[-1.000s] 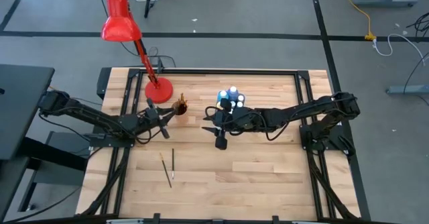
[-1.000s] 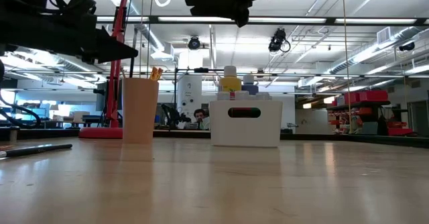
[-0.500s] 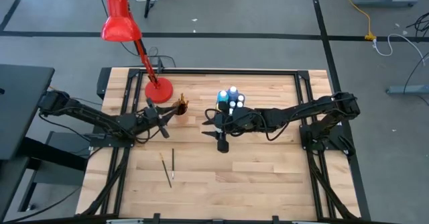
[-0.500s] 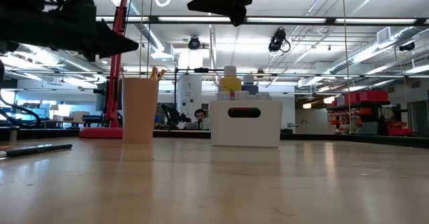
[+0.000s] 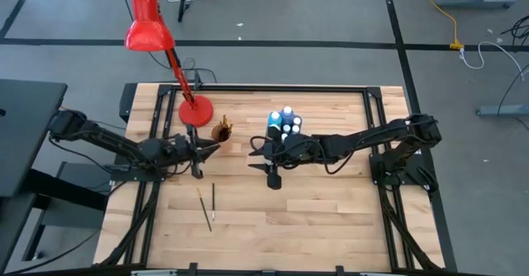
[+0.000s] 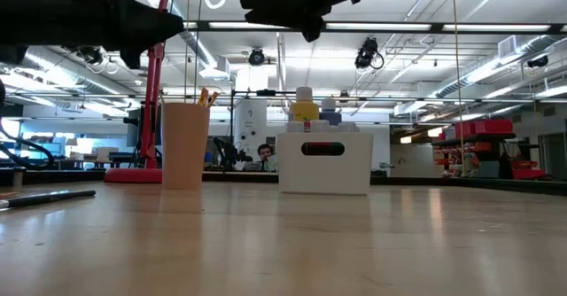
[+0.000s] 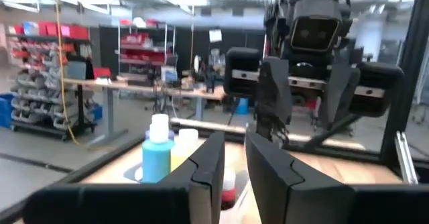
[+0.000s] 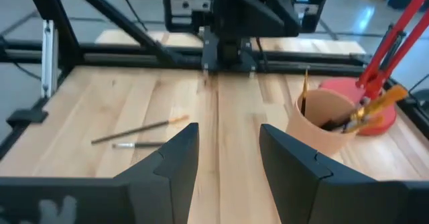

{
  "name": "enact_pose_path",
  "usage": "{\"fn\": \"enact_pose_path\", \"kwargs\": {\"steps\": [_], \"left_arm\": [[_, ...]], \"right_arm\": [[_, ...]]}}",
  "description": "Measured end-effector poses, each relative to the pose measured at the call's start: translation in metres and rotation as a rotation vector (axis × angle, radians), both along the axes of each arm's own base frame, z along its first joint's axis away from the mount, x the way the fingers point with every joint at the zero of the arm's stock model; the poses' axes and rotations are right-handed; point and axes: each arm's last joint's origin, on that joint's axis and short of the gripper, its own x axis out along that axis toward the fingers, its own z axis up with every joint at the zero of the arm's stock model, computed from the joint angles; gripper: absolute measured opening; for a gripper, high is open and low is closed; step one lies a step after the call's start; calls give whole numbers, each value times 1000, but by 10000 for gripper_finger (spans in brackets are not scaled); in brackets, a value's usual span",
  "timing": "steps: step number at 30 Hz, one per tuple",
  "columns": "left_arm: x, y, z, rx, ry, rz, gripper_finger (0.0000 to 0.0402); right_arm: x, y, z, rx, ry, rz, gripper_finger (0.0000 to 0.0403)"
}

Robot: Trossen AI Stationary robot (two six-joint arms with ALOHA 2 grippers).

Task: Pick & Place Paint Supplies
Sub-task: Put the yellow paint brush into the orange cup

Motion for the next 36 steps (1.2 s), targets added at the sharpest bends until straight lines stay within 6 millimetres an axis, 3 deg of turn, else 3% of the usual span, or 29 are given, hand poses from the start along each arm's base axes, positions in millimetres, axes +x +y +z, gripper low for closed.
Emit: {"fn": "enact_pose_path", "kwargs": {"steps": [4,8,12,22,28,36], "left_arm": [[13,-8,17,11,91,-12,73],[32,-20,38,44,296,19,73],[51,-38,58,9,365,25,73],[88,-93,63,23,595,34,73],[87,-103,55,-257,787,120,73],[53,-89,25,-565,1147,342,95]], "right_arm": [[3,0,-6,-1,10,0,162],[6,1,-9,-3,11,-1,162],[6,1,-10,-2,14,1,162],[4,0,-15,-11,71,2,162],[4,0,-14,-46,66,15,162],[1,1,-20,-96,126,69,162]]}}
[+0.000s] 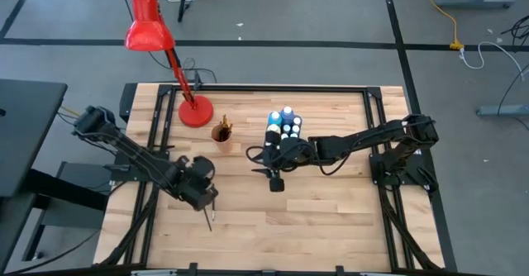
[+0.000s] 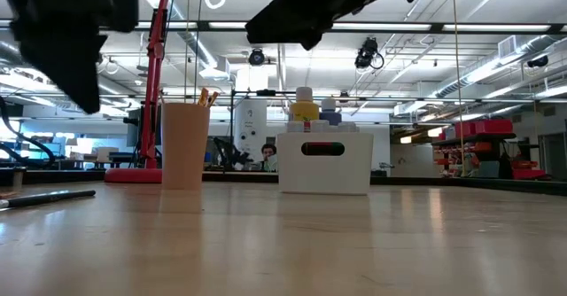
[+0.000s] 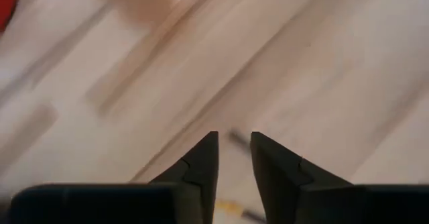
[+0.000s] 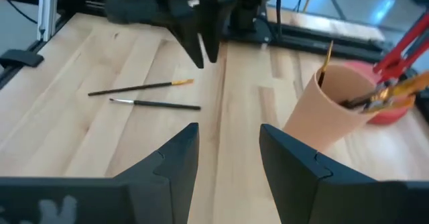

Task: Pick & Place Paint Supplies
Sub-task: Put the yellow paint brush into the orange cup

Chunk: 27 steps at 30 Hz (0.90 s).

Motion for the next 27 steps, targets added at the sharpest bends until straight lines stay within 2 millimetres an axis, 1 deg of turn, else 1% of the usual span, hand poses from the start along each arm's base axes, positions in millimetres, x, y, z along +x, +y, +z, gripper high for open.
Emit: {"fn": "enact_pose_path", "kwargs": {"steps": [5,7,9,11,13,16,20,27], "left_arm": [[-12,4,-17,-99,82,159,135],[-17,6,-26,-134,85,260,152],[-22,9,-35,-182,80,396,166],[-26,10,-45,-246,91,514,174],[-30,10,-54,-300,104,582,178],[-31,8,-66,-368,64,606,177],[-26,7,-76,-423,-55,588,168],[-31,9,-83,-438,-33,594,150]], "right_arm": [[1,0,3,-84,-36,41,162],[2,0,4,-114,-47,55,162],[2,0,4,-134,-51,63,162],[2,0,5,-145,-57,68,162],[2,0,5,-147,-57,69,162],[2,0,5,-148,-58,69,162],[2,0,5,-148,-58,68,162],[2,0,5,-141,-58,66,162]]}}
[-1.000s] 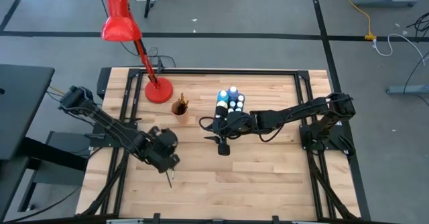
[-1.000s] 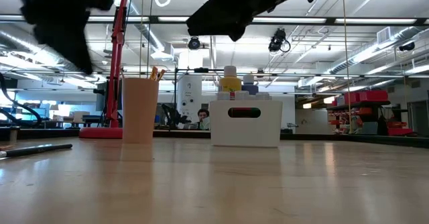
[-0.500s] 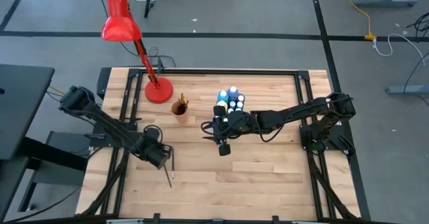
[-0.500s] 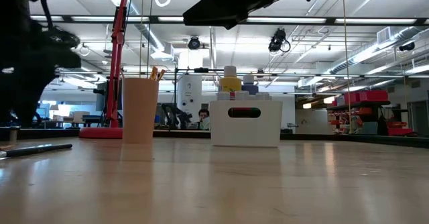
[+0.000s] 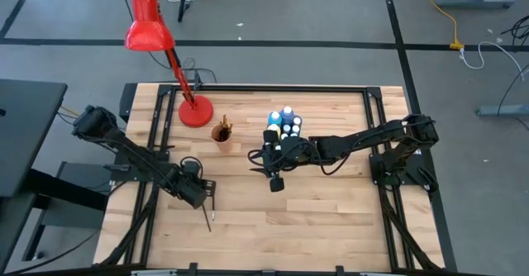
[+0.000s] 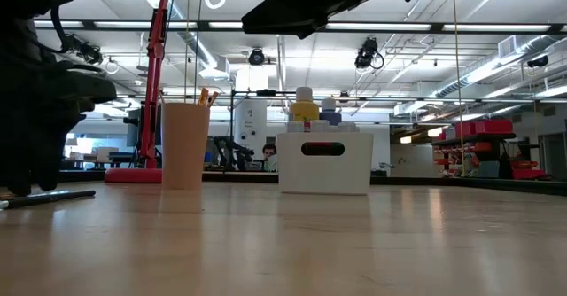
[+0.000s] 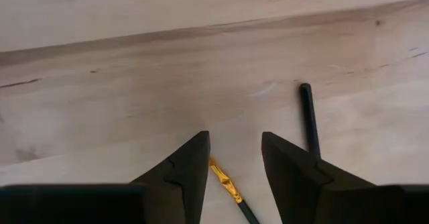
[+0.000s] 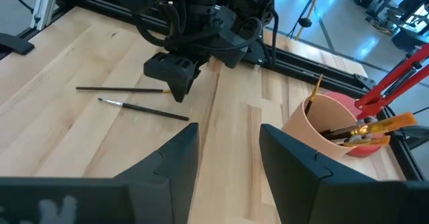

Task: Pick & Place Paint Supplies
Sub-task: Put the yellow paint brush into the orange cup

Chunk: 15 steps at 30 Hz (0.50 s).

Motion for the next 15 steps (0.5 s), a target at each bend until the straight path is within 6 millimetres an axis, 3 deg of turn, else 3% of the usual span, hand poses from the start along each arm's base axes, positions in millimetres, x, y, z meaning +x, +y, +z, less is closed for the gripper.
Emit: {"fn": "enact_pose_path", "kwargs": {"steps": [7,15], "left_arm": [[4,0,2,87,-48,-130,130],[18,-6,23,175,-136,-191,131]], "right_arm": [[0,0,0,1,0,0,162],[0,0,0,1,-3,0,162]]}}
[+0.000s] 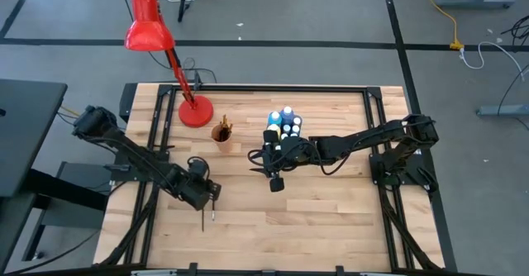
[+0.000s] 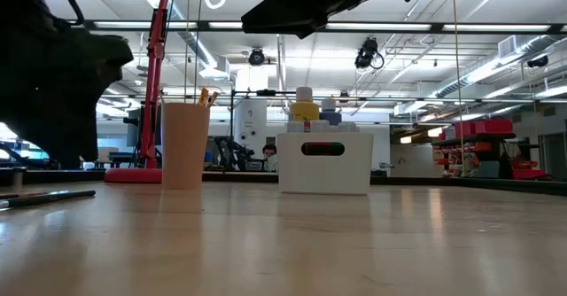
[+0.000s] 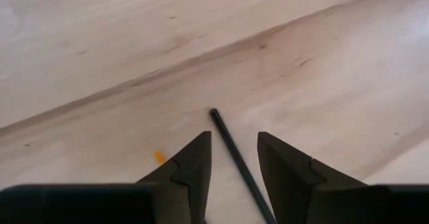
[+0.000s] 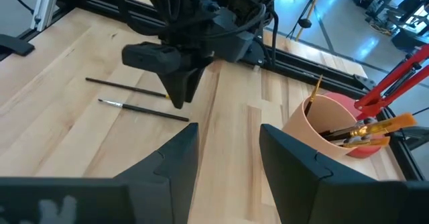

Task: Pick & Place Paint Supplies
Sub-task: Put the yellow paint brush into the orange cup

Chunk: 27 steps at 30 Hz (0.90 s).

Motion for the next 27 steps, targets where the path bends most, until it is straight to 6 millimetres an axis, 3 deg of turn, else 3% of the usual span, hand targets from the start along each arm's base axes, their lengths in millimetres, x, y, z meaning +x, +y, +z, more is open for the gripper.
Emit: {"fn": "enact_pose_path", "kwargs": {"steps": [11,20,27], "left_arm": [[-10,5,-7,3,145,83,135],[-1,-3,-30,-18,227,61,133],[-1,-5,-30,-15,259,55,96]], "right_arm": [[0,0,0,0,-1,0,162],[0,0,1,2,-6,1,162],[0,0,1,2,-9,2,162]]}}
